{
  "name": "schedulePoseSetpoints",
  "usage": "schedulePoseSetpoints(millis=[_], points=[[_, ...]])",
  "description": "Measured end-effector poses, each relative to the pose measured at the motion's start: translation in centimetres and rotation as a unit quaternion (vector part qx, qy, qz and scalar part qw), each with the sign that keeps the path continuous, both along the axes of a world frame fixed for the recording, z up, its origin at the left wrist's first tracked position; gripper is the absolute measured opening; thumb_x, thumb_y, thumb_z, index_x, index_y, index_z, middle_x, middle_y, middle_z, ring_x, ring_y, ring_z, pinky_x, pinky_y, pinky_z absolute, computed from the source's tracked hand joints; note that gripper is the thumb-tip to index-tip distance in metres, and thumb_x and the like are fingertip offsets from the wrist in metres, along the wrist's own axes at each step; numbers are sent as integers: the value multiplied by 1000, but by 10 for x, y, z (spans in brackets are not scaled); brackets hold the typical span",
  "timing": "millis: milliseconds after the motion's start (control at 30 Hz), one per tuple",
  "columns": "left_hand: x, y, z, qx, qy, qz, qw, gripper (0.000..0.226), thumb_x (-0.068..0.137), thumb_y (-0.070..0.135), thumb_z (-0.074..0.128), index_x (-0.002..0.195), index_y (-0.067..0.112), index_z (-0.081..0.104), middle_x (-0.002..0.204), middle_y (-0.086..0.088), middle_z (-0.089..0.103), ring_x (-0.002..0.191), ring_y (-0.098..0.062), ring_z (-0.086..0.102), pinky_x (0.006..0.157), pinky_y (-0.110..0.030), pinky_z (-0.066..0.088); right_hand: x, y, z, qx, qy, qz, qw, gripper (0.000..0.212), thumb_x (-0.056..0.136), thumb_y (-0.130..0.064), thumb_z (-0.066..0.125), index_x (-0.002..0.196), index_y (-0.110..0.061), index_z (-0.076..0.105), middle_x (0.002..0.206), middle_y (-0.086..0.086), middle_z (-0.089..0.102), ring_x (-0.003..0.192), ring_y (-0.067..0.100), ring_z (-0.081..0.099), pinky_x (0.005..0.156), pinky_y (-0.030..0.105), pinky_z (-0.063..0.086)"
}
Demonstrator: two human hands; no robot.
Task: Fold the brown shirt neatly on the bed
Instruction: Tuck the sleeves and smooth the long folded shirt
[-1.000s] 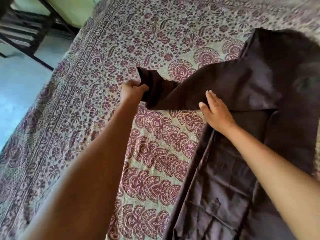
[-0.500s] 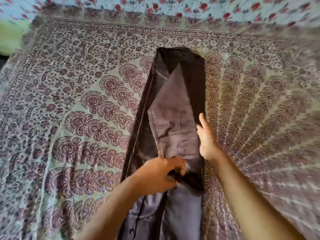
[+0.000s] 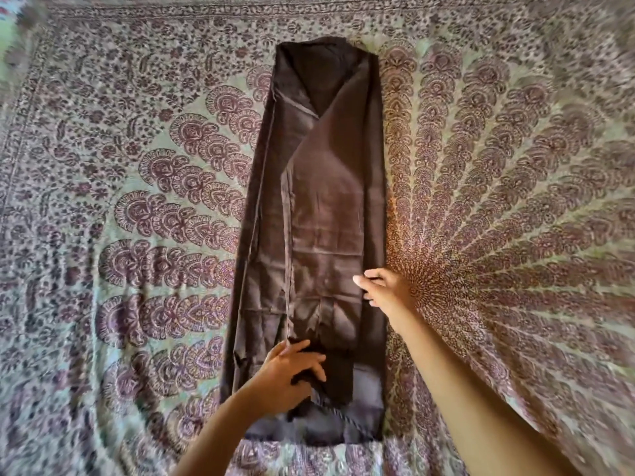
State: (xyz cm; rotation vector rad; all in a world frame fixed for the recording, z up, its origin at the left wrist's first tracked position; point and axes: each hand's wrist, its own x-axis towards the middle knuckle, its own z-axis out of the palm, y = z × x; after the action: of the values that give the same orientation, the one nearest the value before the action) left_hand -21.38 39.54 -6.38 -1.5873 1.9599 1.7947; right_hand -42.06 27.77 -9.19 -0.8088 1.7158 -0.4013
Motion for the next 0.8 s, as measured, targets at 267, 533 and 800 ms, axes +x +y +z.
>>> schedulePoseSetpoints(millis=[267, 533, 800], points=[[-19, 3, -11, -18, -172, 269, 948, 43, 88, 53, 28, 106, 24, 54, 106, -3, 59, 102, -24, 54, 84, -34, 41, 7, 10, -1, -86, 109, -18, 990, 27, 61, -40, 50, 55, -14, 49, 54, 6, 52, 63, 30, 56, 64, 44, 48], [-37, -4, -3, 93, -156, 402, 897, 17, 90, 31, 46, 102, 19, 45, 109, -12, 58, 97, -32, 54, 82, -34, 45, 0, 18, -6, -89, 122, 60, 987, 35, 75, -32, 72, 57, -18, 45, 49, -4, 48, 51, 20, 48, 52, 32, 37], [-23, 16, -3, -20, -136, 303, 943, 25, 75, -4, 64, 80, 17, 51, 72, 11, 54, 64, -9, 51, 53, -11, 36, -1, 20, -15, -162, 198, 78, 963, 20, 77, -26, 72, 71, -12, 59, 60, 3, 58, 60, 24, 54, 56, 30, 33]])
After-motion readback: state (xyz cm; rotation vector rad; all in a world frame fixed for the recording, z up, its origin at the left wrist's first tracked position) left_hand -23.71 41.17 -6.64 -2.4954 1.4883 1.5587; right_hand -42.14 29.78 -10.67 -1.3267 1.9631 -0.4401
